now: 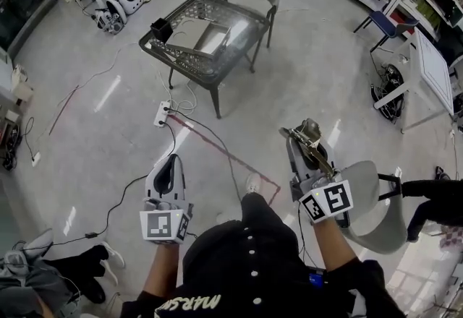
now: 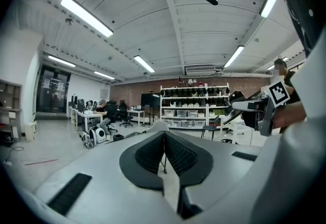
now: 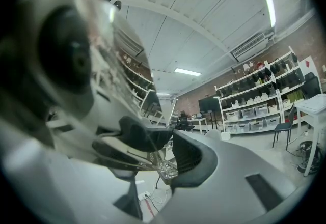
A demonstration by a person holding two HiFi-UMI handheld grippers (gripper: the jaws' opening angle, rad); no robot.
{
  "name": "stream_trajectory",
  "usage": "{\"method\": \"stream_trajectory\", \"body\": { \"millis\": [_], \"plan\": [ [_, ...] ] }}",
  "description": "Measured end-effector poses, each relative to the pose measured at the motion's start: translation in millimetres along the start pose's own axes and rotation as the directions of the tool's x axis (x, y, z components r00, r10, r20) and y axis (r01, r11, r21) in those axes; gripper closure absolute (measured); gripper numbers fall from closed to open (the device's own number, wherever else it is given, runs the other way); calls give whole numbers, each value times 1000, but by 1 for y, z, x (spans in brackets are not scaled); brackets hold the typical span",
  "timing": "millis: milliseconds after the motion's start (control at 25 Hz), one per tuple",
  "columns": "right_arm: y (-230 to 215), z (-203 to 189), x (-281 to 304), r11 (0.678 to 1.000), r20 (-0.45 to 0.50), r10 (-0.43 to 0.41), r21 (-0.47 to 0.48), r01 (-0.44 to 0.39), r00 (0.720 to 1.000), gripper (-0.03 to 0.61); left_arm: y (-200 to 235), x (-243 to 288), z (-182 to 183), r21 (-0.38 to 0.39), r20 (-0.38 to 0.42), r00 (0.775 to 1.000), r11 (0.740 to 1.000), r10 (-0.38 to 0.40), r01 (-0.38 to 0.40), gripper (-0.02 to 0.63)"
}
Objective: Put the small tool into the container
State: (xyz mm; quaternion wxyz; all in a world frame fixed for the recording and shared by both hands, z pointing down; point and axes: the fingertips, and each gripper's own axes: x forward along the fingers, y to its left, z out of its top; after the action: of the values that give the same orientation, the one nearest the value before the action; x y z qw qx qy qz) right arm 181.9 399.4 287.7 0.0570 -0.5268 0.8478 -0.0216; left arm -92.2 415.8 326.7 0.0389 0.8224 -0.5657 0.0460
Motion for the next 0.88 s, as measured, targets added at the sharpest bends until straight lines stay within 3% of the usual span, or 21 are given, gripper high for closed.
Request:
{"method": "stream_trajectory", "body": {
  "millis": [560,880],
  "plan": [
    [-110,17,113,994,7,110,-5,-110,994,422,0,132,40,5,21,992,992,128,-128,588],
    [-136,2,144,986,-7,164,-8,-164,986,421,-8,164,30,1,20,986,986,165,-165,588]
  ]
}}
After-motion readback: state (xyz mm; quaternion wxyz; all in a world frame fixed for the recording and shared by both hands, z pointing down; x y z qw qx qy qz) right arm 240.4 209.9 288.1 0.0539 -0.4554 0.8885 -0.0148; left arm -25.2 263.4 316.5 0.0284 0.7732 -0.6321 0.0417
